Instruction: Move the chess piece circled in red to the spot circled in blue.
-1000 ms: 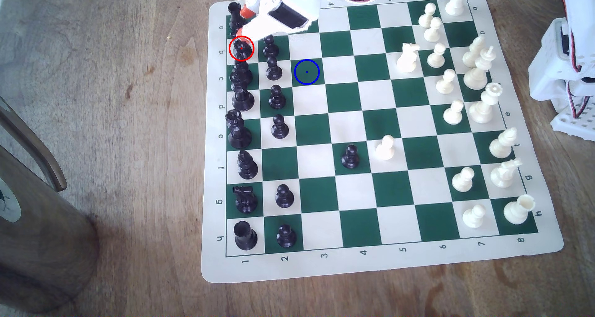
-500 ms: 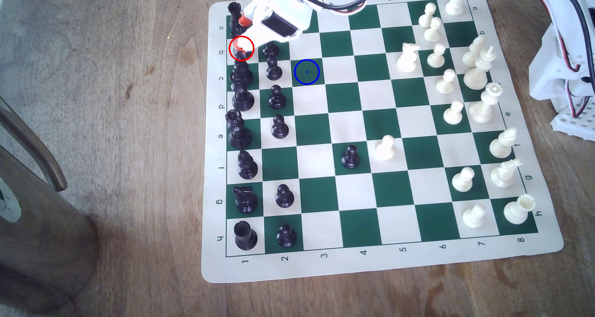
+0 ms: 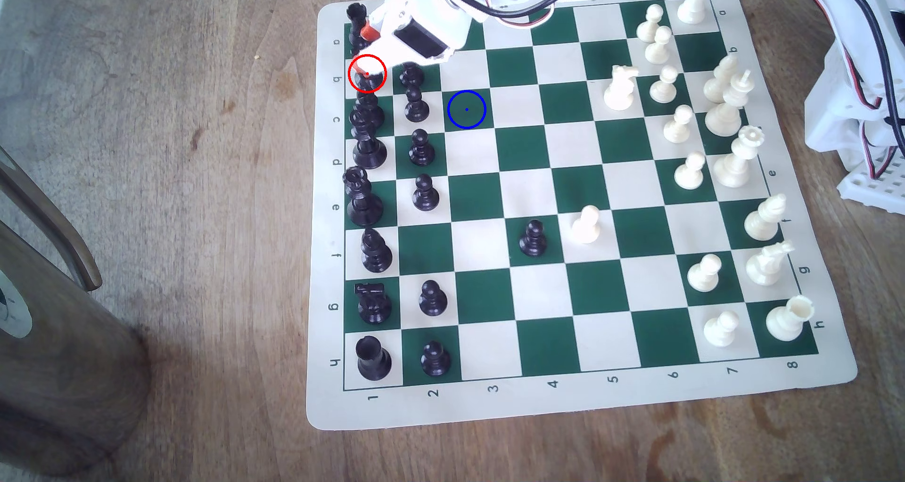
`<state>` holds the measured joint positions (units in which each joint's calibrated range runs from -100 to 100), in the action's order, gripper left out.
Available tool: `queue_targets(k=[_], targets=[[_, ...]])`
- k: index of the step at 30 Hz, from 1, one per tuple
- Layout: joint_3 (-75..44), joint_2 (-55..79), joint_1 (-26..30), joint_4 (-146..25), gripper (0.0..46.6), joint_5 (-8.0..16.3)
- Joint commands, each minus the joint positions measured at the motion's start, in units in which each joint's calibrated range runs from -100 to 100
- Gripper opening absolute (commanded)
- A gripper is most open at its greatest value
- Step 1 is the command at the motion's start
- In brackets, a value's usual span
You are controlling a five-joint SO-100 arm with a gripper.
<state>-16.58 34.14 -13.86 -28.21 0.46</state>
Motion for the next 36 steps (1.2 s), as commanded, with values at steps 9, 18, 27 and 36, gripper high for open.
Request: queue_targets(k=[9,18,27,36], targets=[[-1.64,-2.22,0.61,1.84,0.3,0.39],[-1.64,-10.20,0.68,-1.11,0.2,1.47],[6.43,-27.95,0.84,-6.85,0.2,3.03],[32.54,-47.47,2.56,-6.85,0.2,3.71]])
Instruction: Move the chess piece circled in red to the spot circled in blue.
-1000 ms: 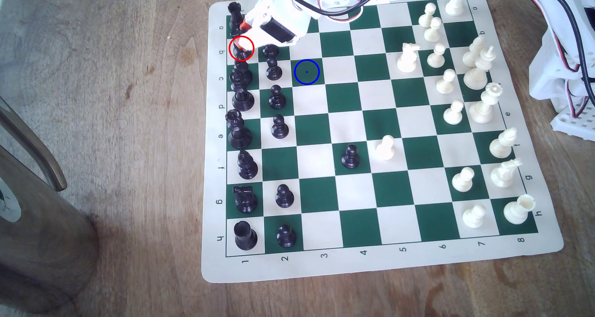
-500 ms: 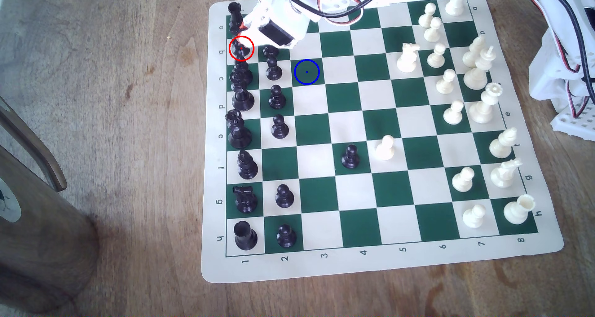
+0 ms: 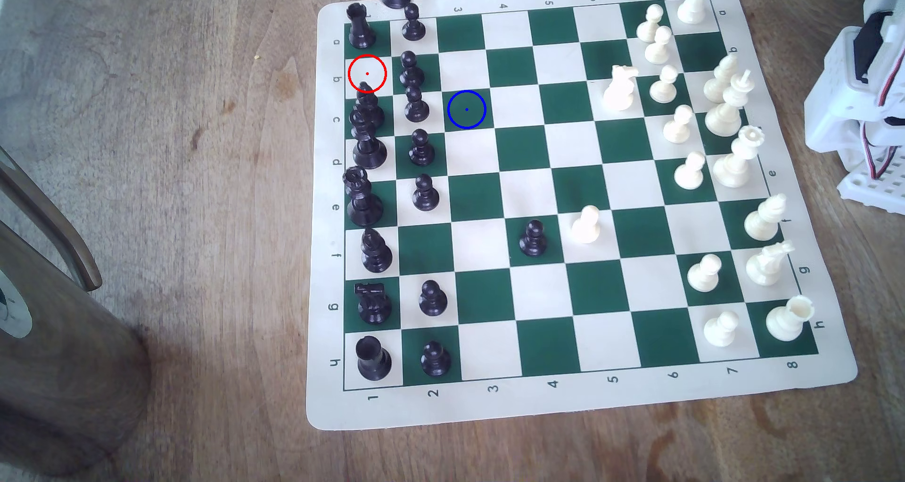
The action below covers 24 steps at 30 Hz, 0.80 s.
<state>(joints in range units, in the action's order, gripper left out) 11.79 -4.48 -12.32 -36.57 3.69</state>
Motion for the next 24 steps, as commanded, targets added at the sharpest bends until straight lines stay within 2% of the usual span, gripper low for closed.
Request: queue_targets(k=[1,7,10,14,24], targets=[[6.16,-9.61,1.17,1.77,0.2,0.59],[23.47,-14.79,2.34,8.32,0.2,0.29],[28.46,-14.53,3.75,12.17,0.2,0.34],[30.36,-11.65,4.85,16.02,0.2,0.39],[29.73,-0.19,3.28,24.29,0.2,-0.88]])
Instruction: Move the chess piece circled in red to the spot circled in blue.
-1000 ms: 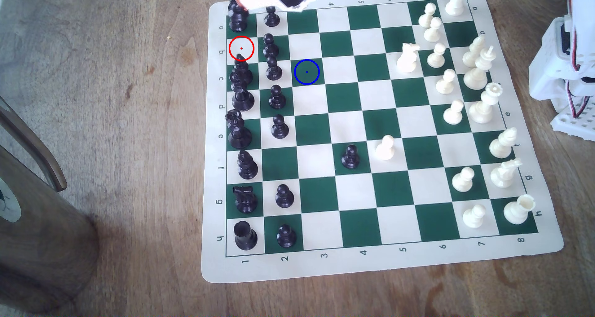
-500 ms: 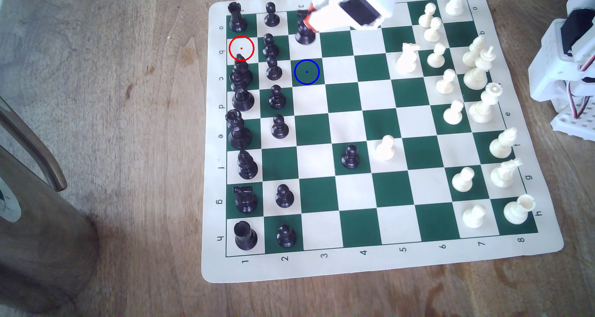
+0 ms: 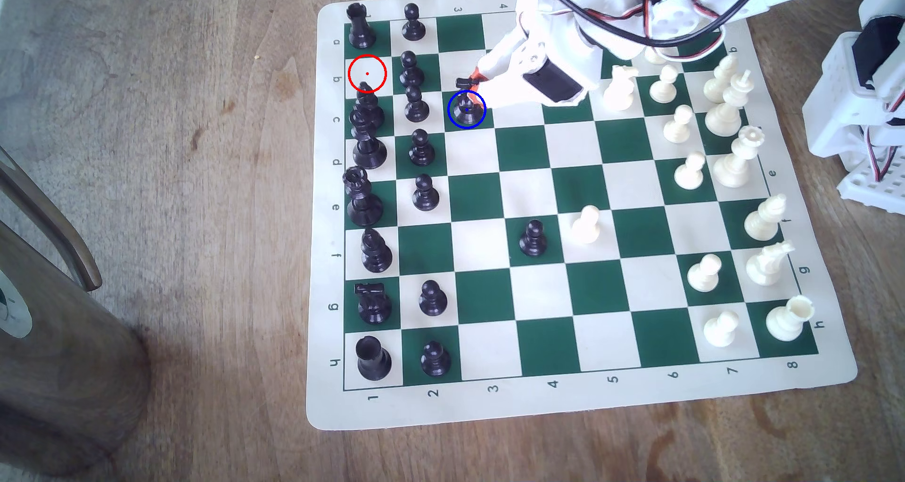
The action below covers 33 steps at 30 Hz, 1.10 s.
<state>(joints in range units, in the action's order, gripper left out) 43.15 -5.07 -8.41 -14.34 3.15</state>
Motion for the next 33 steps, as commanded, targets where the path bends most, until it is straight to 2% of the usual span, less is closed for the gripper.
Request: queue_targets(k=[1,19,20,23,24,28,33], targets=[[-1.90,0.99,-0.86,2.39,0.2,-0.39],[-2.72,4.31,-2.35,5.83,0.2,-1.32],[-2.81,4.47,-2.35,5.91,1.8,-1.32],[-2.99,4.64,-2.35,5.83,14.4,-1.42],[-2.99,4.64,-2.50,5.83,16.5,-1.42],[-2.99,4.22,-3.05,5.91,21.9,-1.42],[-2.45,-0.79,-3.13,3.53,22.1,-1.17]])
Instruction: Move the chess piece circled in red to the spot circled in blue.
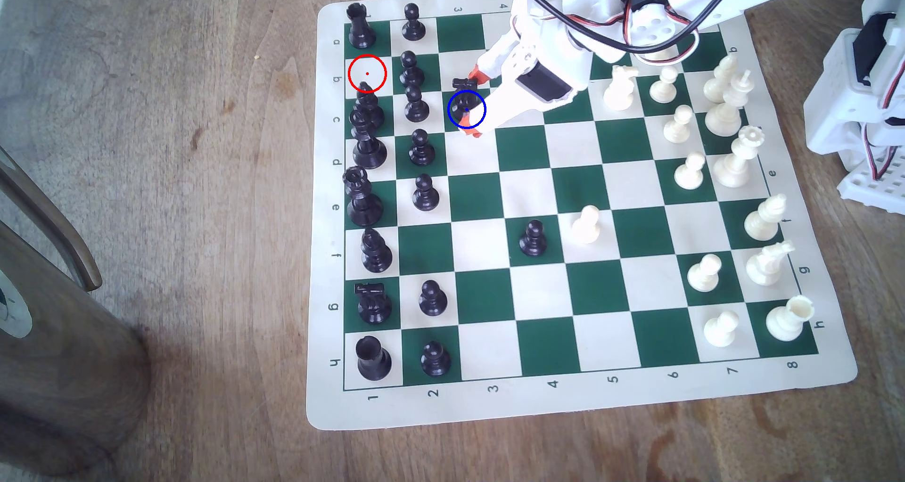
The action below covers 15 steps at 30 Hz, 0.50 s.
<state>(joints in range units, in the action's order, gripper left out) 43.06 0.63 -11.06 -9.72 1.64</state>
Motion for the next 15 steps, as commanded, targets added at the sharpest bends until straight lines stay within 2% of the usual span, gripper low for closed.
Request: queue_targets(k=[1,5,11,15], targets=[[-1.54,-8.35,-0.24,-1.34,23.0,0.39],[1.54,-16.76,0.39,-3.14,23.5,0.49],[7.25,-38.49,1.64,-10.75,15.6,-0.39],[13.24,-52.84,3.67,-10.67,13.4,0.00]])
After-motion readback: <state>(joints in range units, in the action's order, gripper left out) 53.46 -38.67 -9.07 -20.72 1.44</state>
